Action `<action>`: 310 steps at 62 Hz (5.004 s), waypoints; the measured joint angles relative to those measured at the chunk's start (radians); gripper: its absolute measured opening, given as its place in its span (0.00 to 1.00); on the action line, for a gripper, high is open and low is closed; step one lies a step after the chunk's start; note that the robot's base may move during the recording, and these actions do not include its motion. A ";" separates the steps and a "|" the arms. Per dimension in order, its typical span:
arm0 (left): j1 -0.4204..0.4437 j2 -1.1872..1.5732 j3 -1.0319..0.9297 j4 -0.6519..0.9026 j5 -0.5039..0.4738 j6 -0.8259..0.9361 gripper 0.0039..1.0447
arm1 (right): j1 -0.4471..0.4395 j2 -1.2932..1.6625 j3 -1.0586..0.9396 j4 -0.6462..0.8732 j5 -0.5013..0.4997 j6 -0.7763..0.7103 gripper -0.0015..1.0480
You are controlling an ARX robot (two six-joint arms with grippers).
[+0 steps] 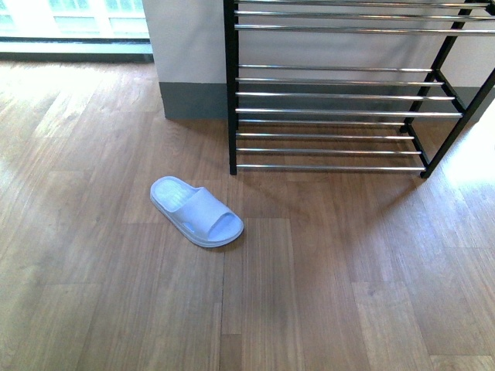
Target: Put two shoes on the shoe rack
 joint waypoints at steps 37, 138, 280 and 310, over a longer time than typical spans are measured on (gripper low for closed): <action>0.000 0.000 0.000 0.000 0.000 0.000 0.91 | 0.000 -0.001 -0.001 0.000 0.000 0.000 0.02; -0.179 2.516 1.058 0.242 -0.004 1.292 0.91 | 0.001 -0.002 -0.002 -0.001 -0.002 0.004 0.02; -0.286 2.681 1.193 0.320 -0.150 0.831 0.02 | 0.001 -0.002 -0.002 -0.001 -0.003 0.004 0.02; -0.298 1.823 0.512 0.636 -0.325 0.278 0.02 | 0.001 -0.002 -0.002 -0.001 -0.003 0.004 0.02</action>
